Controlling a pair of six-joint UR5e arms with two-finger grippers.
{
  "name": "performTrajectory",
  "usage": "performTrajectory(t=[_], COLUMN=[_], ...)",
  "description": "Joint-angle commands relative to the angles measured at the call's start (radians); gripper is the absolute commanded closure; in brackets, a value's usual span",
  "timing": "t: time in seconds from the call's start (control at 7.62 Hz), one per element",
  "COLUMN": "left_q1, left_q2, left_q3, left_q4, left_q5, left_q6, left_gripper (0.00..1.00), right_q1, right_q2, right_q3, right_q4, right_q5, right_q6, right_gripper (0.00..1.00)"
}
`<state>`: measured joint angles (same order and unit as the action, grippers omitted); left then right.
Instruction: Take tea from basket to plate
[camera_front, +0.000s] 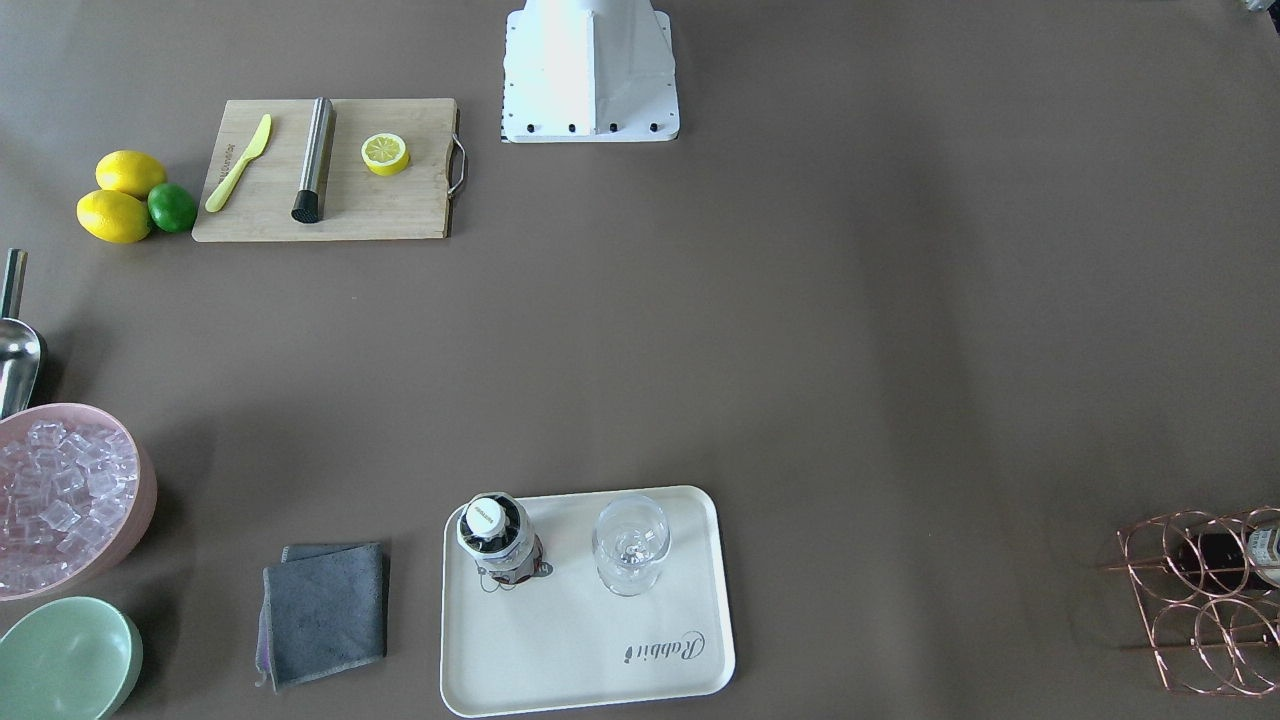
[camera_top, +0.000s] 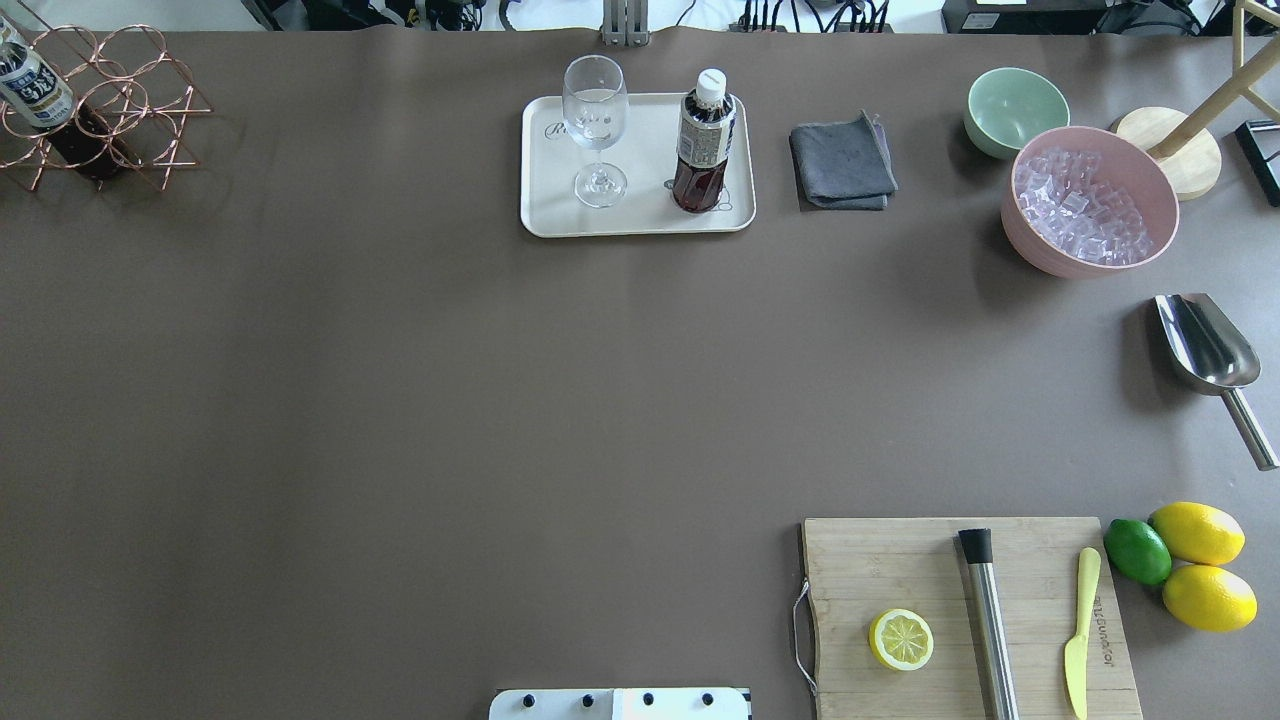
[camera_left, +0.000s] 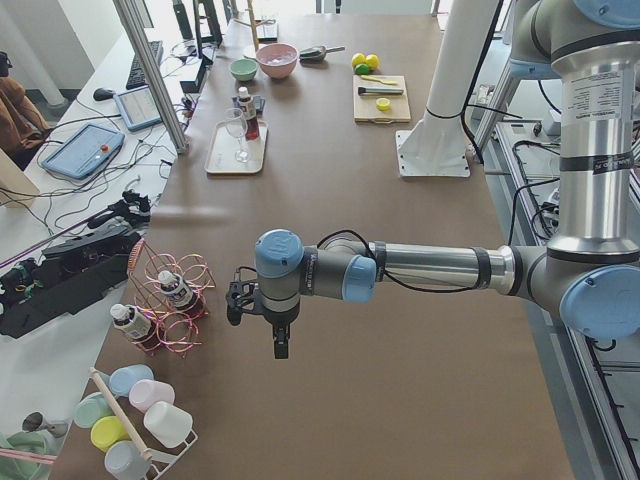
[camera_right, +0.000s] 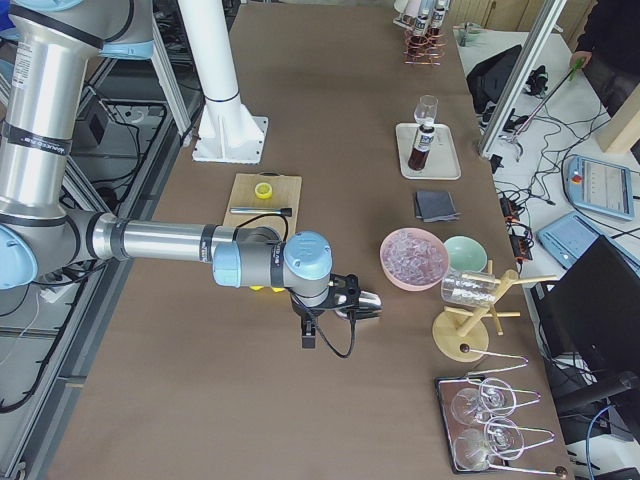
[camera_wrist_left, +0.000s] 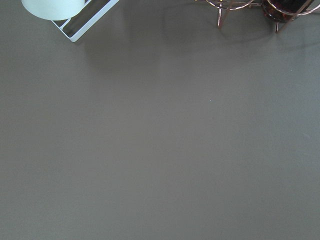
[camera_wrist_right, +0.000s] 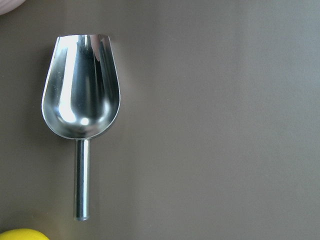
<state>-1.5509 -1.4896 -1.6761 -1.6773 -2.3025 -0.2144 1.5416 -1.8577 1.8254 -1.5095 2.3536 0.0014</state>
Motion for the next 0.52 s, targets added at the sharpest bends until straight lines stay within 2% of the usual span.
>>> performTrajectory(t=[0.0,0.39], left_q1=[-0.002,-0.025], left_q2=[-0.003,0.0], left_q3=[0.004,-0.001], left_q4=[-0.001,-0.001], left_q5=[0.0,-0.046], left_q6=[-0.002,0.0], left_gripper=[0.02,0.02], right_q1=[0.0,0.0], right_q2=[0.0,0.002], right_q3=[0.0,0.002], right_q4=[0.0,-0.001], right_q5=[0.0,0.001], right_q6=[0.0,0.0], right_gripper=[0.0,0.0])
